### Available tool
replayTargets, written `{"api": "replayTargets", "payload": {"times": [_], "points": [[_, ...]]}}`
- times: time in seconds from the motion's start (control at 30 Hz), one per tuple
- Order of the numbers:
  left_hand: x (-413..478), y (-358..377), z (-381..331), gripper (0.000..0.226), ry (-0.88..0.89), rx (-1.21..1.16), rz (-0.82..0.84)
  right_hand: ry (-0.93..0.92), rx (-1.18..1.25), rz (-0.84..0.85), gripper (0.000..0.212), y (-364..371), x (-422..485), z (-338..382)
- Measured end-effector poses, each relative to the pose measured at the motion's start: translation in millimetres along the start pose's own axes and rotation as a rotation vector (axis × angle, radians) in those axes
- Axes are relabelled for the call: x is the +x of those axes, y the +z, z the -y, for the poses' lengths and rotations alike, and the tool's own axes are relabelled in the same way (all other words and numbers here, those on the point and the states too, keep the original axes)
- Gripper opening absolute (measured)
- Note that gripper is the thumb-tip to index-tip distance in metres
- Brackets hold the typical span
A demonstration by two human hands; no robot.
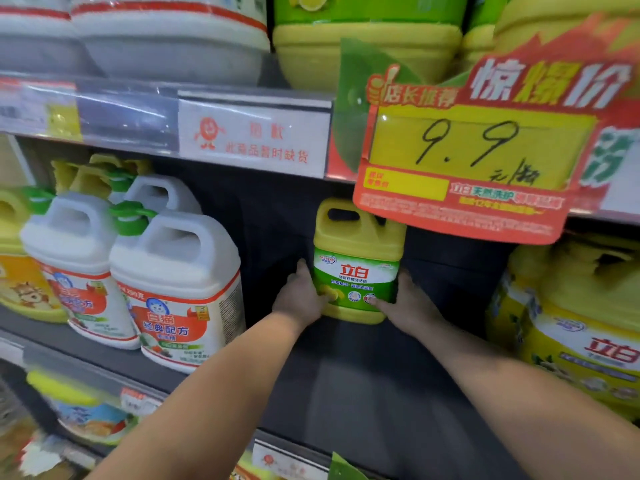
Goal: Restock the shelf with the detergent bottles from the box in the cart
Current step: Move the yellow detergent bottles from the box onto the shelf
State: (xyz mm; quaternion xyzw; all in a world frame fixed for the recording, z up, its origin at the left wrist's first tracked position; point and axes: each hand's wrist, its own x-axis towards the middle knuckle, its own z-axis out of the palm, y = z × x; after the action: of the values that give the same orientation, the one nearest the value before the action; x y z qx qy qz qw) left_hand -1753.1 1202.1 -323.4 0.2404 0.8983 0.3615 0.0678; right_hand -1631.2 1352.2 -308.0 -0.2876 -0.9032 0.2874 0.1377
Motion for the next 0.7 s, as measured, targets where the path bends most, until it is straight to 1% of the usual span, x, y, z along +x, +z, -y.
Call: {"api": "replayTargets", "payload": {"times": [0.03,0.1,0.17,0.23,0.3,0.43,0.7], "points": [[-8.0,-5.1,-2.0,0.089,0.001,0.093,0.017,-0.015,-0.098,-0.003,0.082,-4.4,-8.6,2.4],[-27.2,-17.5,-6.2,0.076,0.058,0.314,0.057,-0.058,-0.352,-0.017,0.086,-13.4,-27.6,6.3],[-50.4,-27.9,-9.0,0.062,0.183,0.577,0.077,-0.105,-0.568,-0.011,0.086,-21.7,-48.3,11.7],[-75.8,-37.2,-10.1,0.055,0.33,0.746,0.062,-0.106,-0.664,0.033,0.083,-28.4,-71.7,19.3],[-103.2,-46.7,-11.0,0.053,0.419,0.779,0.036,-0.094,-0.698,0.063,0.08,-33.2,-100.8,26.8],[-161.7,-60.1,-11.1,0.056,0.48,0.759,0.067,-0.093,-0.767,0.031,0.075,-42.5,-165.6,33.1],[-260.3,-49.7,-20.8,0.056,0.586,0.752,0.17,0.088,-0.731,0.088,0.077,-65.5,-283.3,10.0]]}}
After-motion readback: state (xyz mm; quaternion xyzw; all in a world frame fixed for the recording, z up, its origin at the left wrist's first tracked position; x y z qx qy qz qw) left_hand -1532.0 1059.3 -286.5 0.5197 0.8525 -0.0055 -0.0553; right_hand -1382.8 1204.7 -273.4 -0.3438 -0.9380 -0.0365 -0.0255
